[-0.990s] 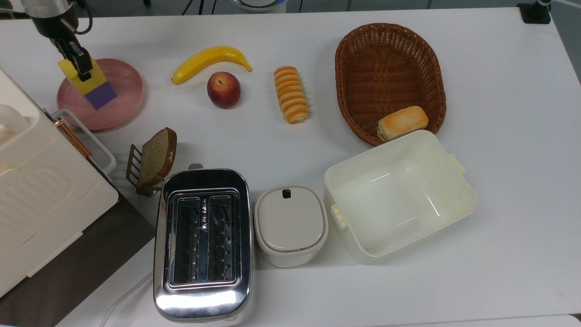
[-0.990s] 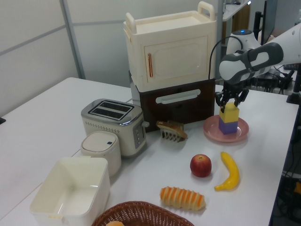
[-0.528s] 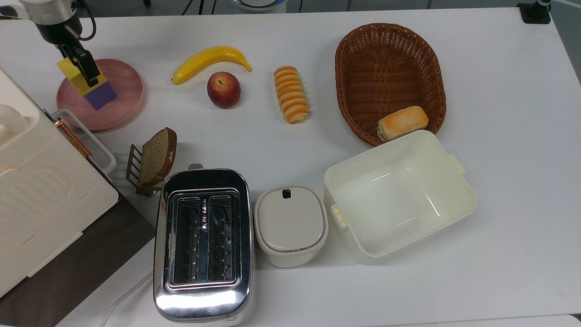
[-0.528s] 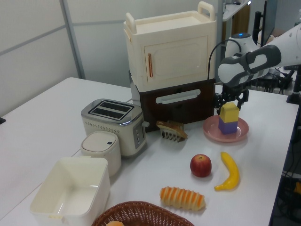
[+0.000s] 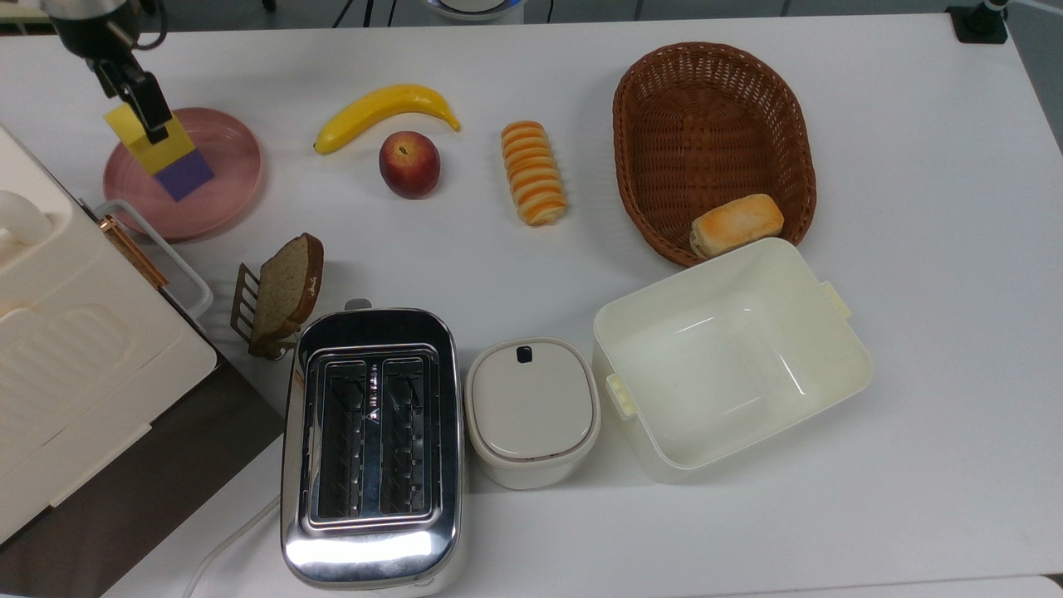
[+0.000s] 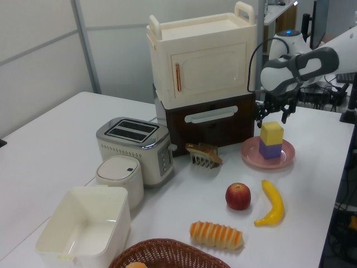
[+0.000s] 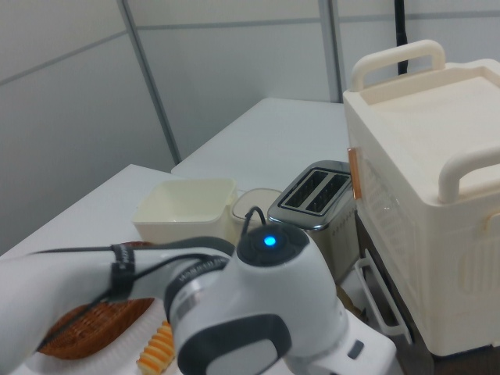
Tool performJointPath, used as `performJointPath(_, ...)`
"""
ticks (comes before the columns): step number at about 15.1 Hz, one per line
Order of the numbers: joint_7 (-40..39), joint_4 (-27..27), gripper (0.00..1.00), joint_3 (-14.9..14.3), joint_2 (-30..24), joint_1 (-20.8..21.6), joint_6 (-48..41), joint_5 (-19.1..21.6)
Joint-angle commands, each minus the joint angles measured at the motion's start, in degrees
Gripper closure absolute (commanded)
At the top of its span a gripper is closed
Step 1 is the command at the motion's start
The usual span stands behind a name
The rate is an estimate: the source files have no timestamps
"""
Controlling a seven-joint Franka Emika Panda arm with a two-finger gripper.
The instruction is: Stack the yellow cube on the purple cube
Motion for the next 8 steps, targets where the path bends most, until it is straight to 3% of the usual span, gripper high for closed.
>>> performJointPath(1, 1.2, -0.5, 0.00, 1.2, -6.9, 2.7, -8.1, -0.6)
performJointPath(6, 10.4, 9.3, 0.00, 0.4, -6.8, 13.9, -17.1, -0.1)
performJointPath(8, 12.6, 10.2, 0.00, -3.5, -7.0, 22.0, -18.4, -0.6)
